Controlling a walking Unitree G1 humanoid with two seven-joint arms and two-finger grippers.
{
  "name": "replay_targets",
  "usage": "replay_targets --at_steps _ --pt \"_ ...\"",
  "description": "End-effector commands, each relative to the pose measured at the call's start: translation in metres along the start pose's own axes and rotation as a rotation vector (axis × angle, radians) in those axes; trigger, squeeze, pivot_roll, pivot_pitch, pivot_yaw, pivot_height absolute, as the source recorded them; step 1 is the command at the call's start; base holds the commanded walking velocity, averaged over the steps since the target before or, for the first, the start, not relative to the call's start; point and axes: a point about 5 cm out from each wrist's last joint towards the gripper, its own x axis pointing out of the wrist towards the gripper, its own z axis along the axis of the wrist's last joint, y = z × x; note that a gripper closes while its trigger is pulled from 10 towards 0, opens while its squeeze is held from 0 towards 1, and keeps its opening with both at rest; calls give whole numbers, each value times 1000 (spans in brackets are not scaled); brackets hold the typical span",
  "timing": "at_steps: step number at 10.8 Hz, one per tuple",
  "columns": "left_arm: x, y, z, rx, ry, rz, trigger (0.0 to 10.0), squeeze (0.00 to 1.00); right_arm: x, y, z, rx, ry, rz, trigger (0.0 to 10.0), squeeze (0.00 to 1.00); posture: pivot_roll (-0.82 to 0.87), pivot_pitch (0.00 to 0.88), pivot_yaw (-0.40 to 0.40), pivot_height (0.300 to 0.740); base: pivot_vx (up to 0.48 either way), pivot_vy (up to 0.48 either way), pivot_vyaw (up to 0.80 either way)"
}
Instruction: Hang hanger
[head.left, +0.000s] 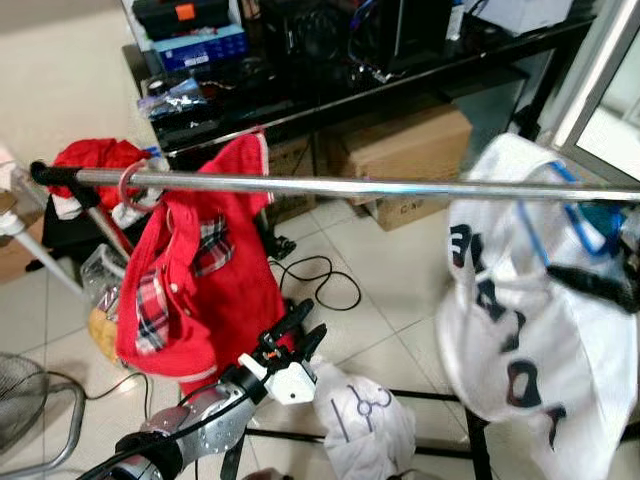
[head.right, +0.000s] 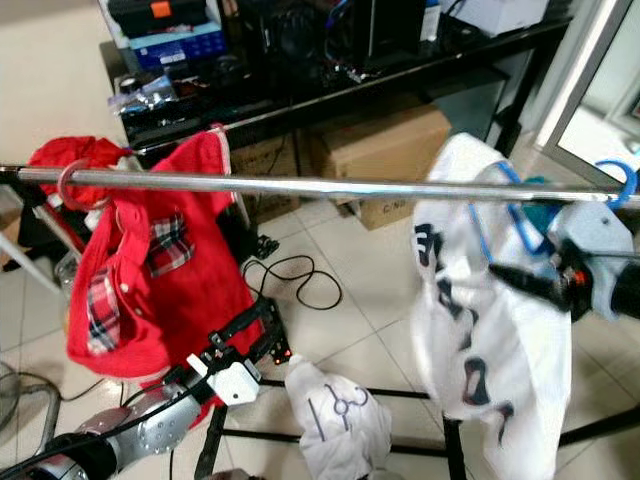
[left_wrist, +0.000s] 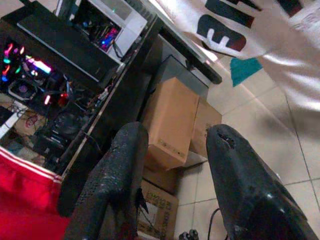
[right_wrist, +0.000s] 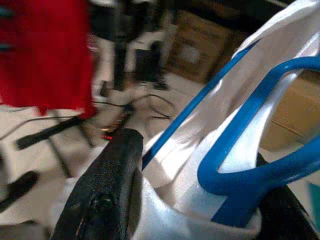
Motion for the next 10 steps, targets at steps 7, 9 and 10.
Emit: replay_targets --at_steps 7,9,10 --pt "-3 -1 -2 2 12 -33 10000 0 -13 10 10 -64 -36 33 0 0 -125 46 74 740 0 0 0" --pt "-4 -2 -3 0 17 -40 10000 0 -20 13 11 -62 -69 52 0 0 -127 48 76 740 0 0 0" --pt "-4 -2 -3 -1 18 -42 10000 0 -20 21 10 -55 -66 102 0 0 -133 50 75 740 0 0 0"
